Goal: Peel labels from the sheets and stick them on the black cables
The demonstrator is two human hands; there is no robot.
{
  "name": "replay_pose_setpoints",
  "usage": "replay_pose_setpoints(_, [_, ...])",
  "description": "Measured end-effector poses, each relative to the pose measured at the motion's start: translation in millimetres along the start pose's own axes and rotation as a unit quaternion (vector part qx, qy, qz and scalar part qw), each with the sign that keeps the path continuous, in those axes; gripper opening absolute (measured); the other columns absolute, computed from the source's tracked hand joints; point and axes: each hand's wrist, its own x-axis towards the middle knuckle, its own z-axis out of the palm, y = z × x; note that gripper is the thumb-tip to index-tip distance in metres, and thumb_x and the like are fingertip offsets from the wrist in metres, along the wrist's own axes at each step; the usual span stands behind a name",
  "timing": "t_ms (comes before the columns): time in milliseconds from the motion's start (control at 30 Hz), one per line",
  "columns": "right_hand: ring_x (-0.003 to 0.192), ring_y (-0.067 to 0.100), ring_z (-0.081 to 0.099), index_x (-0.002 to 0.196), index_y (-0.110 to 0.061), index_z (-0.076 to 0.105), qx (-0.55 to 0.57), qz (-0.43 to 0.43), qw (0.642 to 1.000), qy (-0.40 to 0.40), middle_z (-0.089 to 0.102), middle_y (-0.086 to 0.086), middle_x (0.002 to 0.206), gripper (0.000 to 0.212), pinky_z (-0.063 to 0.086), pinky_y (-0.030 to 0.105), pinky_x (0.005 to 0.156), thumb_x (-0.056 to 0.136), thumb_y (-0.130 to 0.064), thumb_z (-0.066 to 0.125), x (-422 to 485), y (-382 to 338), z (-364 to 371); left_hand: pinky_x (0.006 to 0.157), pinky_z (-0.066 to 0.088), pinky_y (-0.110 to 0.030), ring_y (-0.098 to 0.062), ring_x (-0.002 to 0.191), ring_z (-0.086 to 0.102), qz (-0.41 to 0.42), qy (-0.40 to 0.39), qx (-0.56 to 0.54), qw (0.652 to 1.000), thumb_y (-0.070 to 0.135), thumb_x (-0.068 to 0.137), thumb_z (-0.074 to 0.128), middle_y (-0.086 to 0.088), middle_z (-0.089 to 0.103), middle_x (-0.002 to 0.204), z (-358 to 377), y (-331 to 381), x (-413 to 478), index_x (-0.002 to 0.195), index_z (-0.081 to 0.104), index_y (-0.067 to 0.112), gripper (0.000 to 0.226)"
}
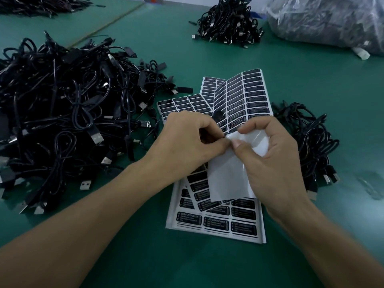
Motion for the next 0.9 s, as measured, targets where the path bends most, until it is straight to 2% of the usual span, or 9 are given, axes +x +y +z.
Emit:
replay_pose_setpoints(100, [0.088, 0.003, 0.059, 0.087, -0.037, 0.057, -0.005, -0.002, 1.0, 0.003, 0.06, -0.026, 0.094, 0.025, 0.058, 0.043, 0.079, 0.092, -0.015, 0.068, 0, 0, 0, 0.05, 0.043, -0.007, 0.006, 0.054, 0.061, -0.02, -0.006, -0.028, 0.999, 0.02, 0.083, 0.081, 0.018, 0.069, 0.064, 0, -1, 1, 0.074, 0.077, 0.022, 0.01])
replay_pose_setpoints(200, [0.075, -0.01, 0.056, 0.088, -0.033, 0.055, -0.019, -0.021, 0.999, 0.014, 0.059, -0.028, 0.087, 0.026, 0.051, 0.014, 0.064, 0.091, -0.01, 0.068, -1, 1, 1, 0.055, 0.045, -0.008, 0.005, 0.059, 0.063, -0.026, -0.006, -0.033, 0.999, 0.016, 0.087, 0.076, 0.017, 0.071, 0.068, 0, -2, 2, 0.077, 0.077, 0.022, 0.012])
replay_pose_setpoints(300, [0.071, -0.012, 0.055, 0.094, -0.034, 0.052, -0.072, -0.045, 0.996, 0.02, 0.058, -0.023, 0.089, 0.026, 0.042, 0.005, 0.053, 0.09, -0.013, 0.068, -5, -2, -1, 0.055, 0.046, -0.012, 0.002, 0.056, 0.062, -0.04, 0.025, -0.039, 0.998, 0.016, 0.088, 0.074, 0.014, 0.071, 0.064, -2, -4, 4, 0.076, 0.077, 0.019, 0.013])
replay_pose_setpoints(367, [0.082, -0.002, 0.053, 0.104, -0.04, 0.047, -0.128, -0.045, 0.991, 0.014, 0.057, -0.02, 0.093, 0.03, 0.04, 0.007, 0.059, 0.091, -0.022, 0.068, -7, -4, -4, 0.052, 0.048, -0.016, -0.002, 0.054, 0.062, -0.061, 0.071, -0.057, 0.994, 0.016, 0.088, 0.074, 0.01, 0.07, 0.062, -4, -5, 7, 0.073, 0.075, 0.021, 0.016])
replay_pose_setpoints(467, [0.103, 0.007, 0.035, 0.12, -0.049, 0.037, -0.26, -0.011, 0.964, -0.042, 0.045, -0.012, 0.11, 0.038, 0.031, 0.018, 0.073, 0.092, -0.042, 0.061, -9, -8, -8, 0.05, 0.053, -0.025, -0.012, 0.051, 0.062, -0.08, 0.132, -0.077, 0.985, 0.018, 0.089, 0.073, 0.006, 0.068, 0.059, -6, -5, 8, 0.069, 0.072, 0.024, 0.021])
replay_pose_setpoints(567, [0.099, 0.012, 0.023, 0.13, -0.043, 0.039, -0.408, 0.004, 0.91, -0.077, 0.037, -0.002, 0.107, 0.044, 0.028, 0.032, 0.082, 0.09, -0.059, 0.048, -12, -13, -14, 0.048, 0.054, -0.037, -0.023, 0.049, 0.06, -0.066, 0.15, -0.072, 0.984, 0.018, 0.088, 0.073, 0.008, 0.066, 0.055, -6, -5, 8, 0.064, 0.073, 0.025, 0.025])
replay_pose_setpoints(667, [0.099, 0.018, 0.022, 0.126, -0.033, 0.054, -0.484, -0.011, 0.874, -0.044, 0.04, 0.005, 0.111, 0.056, 0.027, 0.036, 0.084, 0.083, -0.067, 0.044, -12, -17, -18, 0.05, 0.046, -0.018, -0.003, 0.048, 0.058, -0.033, 0.13, -0.037, 0.99, 0.014, 0.087, 0.074, 0.016, 0.066, 0.056, -2, -3, 5, 0.069, 0.076, 0.021, 0.019])
replay_pose_setpoints(767, [0.106, 0.02, 0.03, 0.112, -0.025, 0.062, -0.436, -0.061, 0.898, -0.004, 0.044, 0.003, 0.112, 0.048, 0.03, 0.035, 0.088, 0.082, -0.061, 0.055, -9, -19, -14, 0.055, 0.042, -0.006, 0.005, 0.055, 0.06, 0.007, 0.114, 0.005, 0.993, 0.014, 0.087, 0.075, 0.019, 0.067, 0.063, 4, 2, 0, 0.076, 0.078, 0.018, 0.012])
replay_pose_setpoints(900, [0.079, 0.01, 0.05, 0.09, -0.023, 0.053, -0.306, -0.111, 0.945, -0.003, 0.051, -0.009, 0.088, 0.027, 0.043, 0.025, 0.066, 0.082, -0.039, 0.073, -4, -12, 1, 0.064, 0.055, -0.022, -0.001, 0.069, 0.066, 0.024, 0.108, 0.035, 0.993, 0.022, 0.087, 0.076, 0.015, 0.072, 0.074, 10, 5, -4, 0.082, 0.079, 0.023, 0.006])
